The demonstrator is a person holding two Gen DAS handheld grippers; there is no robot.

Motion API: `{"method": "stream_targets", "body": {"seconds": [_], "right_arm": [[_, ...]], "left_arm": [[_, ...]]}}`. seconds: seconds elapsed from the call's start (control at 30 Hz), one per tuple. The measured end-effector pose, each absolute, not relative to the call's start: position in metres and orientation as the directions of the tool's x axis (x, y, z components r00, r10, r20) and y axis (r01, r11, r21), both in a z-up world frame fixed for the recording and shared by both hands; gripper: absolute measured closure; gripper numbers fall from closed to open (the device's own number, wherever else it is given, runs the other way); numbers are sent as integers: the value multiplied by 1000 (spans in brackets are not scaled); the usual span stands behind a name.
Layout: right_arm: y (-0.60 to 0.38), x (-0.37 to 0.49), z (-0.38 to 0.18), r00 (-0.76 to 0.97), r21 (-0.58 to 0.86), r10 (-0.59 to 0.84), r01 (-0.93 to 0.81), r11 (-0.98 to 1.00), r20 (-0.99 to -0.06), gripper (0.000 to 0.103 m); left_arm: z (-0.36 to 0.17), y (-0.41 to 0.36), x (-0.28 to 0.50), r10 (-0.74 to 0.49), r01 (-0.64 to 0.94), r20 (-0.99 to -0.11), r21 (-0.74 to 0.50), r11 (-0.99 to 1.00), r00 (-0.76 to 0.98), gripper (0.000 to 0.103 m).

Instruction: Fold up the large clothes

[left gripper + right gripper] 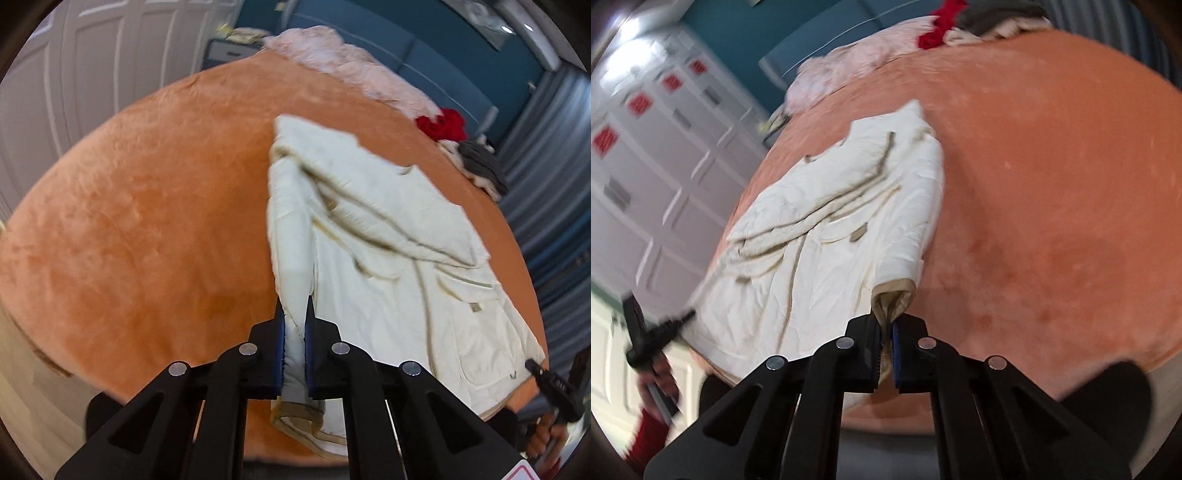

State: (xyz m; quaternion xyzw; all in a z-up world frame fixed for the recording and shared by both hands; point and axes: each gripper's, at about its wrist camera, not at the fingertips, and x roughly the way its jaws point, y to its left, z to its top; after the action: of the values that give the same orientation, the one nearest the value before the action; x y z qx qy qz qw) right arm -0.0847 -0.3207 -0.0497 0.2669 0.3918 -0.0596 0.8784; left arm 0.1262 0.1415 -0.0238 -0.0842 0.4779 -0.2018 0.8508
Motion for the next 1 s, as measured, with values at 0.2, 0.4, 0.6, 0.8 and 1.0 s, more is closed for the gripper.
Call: {"method": "stream_targets", "body": {"seconds": [0.2,0.4,0.6,0.8,1.0], "right_arm": [[-289,-166,-19,542,293,133,222,930,-830,100],[-268,-231,10,513,337,177,239,910,-840,100],[-290,-176,47,681,368,137,207,907,-719,100],[-333,-111,45,794,462,76,269,845,-603,100],[-347,-50,25,814,466,22,310,829,-580,99]], "left_arm": [[14,185,27,-420,334,-822,-300,894,385,98],[41,217,-34,-379,277,-853,-290,916,359,97],[63,194,3,-431,269,-768,-340,901,474,97],[59,174,78,-439,217,-724,-384,897,532,94],[48,145,128,-324,218,-724,-240,946,609,86]]}}
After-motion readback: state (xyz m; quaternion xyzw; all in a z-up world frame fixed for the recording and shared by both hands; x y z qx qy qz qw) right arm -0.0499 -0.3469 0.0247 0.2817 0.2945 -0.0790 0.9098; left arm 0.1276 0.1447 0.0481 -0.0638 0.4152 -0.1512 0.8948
